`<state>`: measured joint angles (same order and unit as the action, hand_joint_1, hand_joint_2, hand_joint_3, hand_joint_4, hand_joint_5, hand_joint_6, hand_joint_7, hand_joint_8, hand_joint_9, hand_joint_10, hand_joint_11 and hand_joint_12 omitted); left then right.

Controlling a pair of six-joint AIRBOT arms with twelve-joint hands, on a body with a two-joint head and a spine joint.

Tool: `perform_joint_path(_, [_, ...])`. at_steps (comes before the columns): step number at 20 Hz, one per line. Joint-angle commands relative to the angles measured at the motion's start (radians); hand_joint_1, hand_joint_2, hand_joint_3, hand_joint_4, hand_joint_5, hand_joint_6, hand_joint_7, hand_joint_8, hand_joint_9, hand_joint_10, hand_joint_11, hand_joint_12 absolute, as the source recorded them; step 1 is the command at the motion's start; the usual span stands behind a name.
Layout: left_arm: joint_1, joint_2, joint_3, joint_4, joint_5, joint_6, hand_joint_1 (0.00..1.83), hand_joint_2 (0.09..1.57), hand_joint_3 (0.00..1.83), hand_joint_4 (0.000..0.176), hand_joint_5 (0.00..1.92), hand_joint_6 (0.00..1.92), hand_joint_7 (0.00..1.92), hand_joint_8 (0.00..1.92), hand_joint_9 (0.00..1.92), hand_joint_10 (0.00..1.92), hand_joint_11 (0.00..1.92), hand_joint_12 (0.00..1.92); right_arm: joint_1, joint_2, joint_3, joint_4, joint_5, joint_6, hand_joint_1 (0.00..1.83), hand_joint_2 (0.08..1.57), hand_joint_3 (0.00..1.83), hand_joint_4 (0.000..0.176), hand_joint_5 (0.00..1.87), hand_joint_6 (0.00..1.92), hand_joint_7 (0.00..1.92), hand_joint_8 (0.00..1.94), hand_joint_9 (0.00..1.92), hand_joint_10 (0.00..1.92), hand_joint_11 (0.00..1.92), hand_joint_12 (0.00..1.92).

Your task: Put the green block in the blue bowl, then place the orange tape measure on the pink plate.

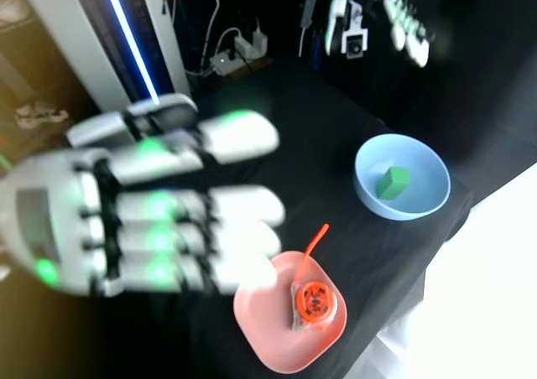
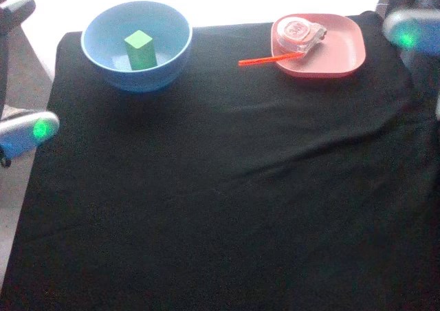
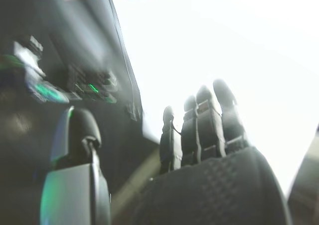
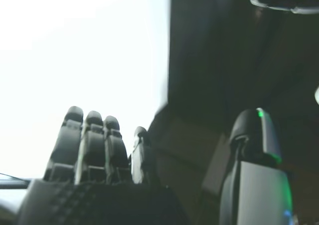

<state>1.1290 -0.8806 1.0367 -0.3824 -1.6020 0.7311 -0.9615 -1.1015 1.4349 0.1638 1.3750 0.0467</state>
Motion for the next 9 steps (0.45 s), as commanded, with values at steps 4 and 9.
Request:
perform_joint_path(4, [-0.011,0.001,-0.004,0.043,-0.130,-0.009,0.43,0.95,0.00,0.131,0.17,0.00,0.24,0.00,0.25,0.00,0.01,0.71,-0.074,0.003,-0.048,0.168,0.329,0.006,0.69,0.81,0.00,0.176,0.00,0.00,0.00,0.00,0.00,0.00,0.00,0.00])
perform_joint_path(9, [-0.053,-0.029,0.009,0.061,-0.131,-0.016,0.23,1.09,0.01,0.101,0.16,0.00,0.22,0.00,0.27,0.01,0.00,0.64,-0.074,-0.008,-0.071,0.143,0.387,0.006,0.78,0.86,0.02,0.133,0.01,0.00,0.00,0.00,0.00,0.00,0.00,0.00])
